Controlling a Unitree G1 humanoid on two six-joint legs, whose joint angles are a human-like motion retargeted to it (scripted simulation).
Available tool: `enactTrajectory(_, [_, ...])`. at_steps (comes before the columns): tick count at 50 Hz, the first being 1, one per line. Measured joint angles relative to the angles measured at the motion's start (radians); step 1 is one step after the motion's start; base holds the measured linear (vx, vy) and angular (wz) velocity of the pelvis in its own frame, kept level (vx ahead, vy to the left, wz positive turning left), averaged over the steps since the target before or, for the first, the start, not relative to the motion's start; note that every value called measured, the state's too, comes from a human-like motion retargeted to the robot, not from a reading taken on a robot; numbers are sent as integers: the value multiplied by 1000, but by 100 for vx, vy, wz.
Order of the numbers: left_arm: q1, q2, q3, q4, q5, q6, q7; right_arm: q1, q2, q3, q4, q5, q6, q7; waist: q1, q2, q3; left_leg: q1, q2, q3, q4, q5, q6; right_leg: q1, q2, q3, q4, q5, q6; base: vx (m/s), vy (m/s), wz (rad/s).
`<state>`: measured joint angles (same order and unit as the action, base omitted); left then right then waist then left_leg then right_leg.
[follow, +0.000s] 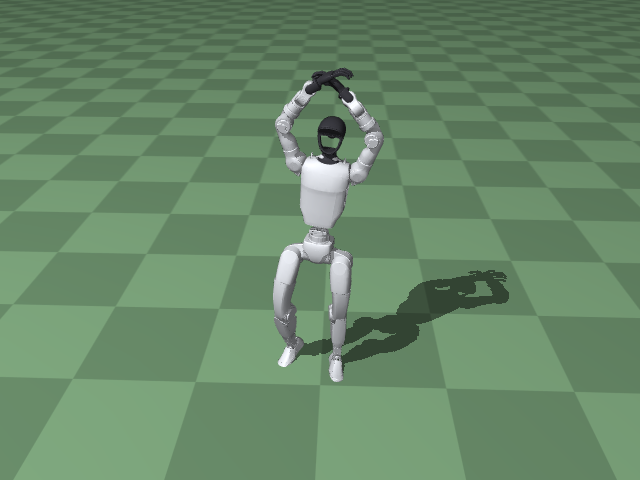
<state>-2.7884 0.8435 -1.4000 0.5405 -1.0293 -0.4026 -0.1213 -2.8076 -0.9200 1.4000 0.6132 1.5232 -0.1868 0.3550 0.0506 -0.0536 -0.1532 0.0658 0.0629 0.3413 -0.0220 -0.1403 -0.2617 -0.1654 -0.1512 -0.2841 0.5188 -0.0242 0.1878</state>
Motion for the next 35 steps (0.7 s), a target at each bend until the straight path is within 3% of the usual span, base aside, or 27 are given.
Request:
enactTrajectory(4, [12,4,0,0,10,-12,0,18,9,0,3,25,-3,-1,-44,-49,31,37,-49,-47,8,-30,1,-27,42,24,-356,119,73,26,-2,64])
enactTrajectory(7, [23,10,0,-2,25,-27,-18,21,13,0,4,12,-4,4,-53,-84,58,50,-61,-71,2,-30,0,-101,122,69,-557,268,74,12,-31,47])
enactTrajectory(9, [28,12,0,-3,34,-35,-31,17,15,0,4,-3,-3,8,-55,-89,80,70,-58,-94,4,-36,0,-159,165,91,-606,315,74,18,-28,57])
enactTrajectory(12, [24,10,0,2,42,-41,-40,4,17,0,9,-20,-6,8,-55,-89,98,93,-49,-117,5,-50,0,-253,192,93,-606,302,74,26,-10,46])
enactTrajectory(15, [7,9,0,15,52,-46,-34,-12,24,0,15,-44,-19,-3,-74,-83,109,109,-46,-145,6,-63,0,-305,163,33,-606,297,74,31,7,60])
enactTrajectory(23, [-17,4,0,39,78,-51,-5,-39,44,0,29,-109,-39,-46,-102,-63,112,161,-42,-218,1,-84,0,-294,102,-33,-606,349,74,37,0,64])
enactTrajectory(30, [-44,4,0,37,72,-44,-17,-67,52,-1,39,-83,-28,-41,0,-102,30,158,-72,-196,12,-101,0,-217,110,-20,-602,310,74,46,-13,-1])
enactTrajectory(35, [-40,3,0,25,34,-37,-47,-45,31,-1,19,8,-5,3,40,-106,16,190,-53,-245,98,-71,0,-107,136,-71,-606,311,74,47,-26,7])
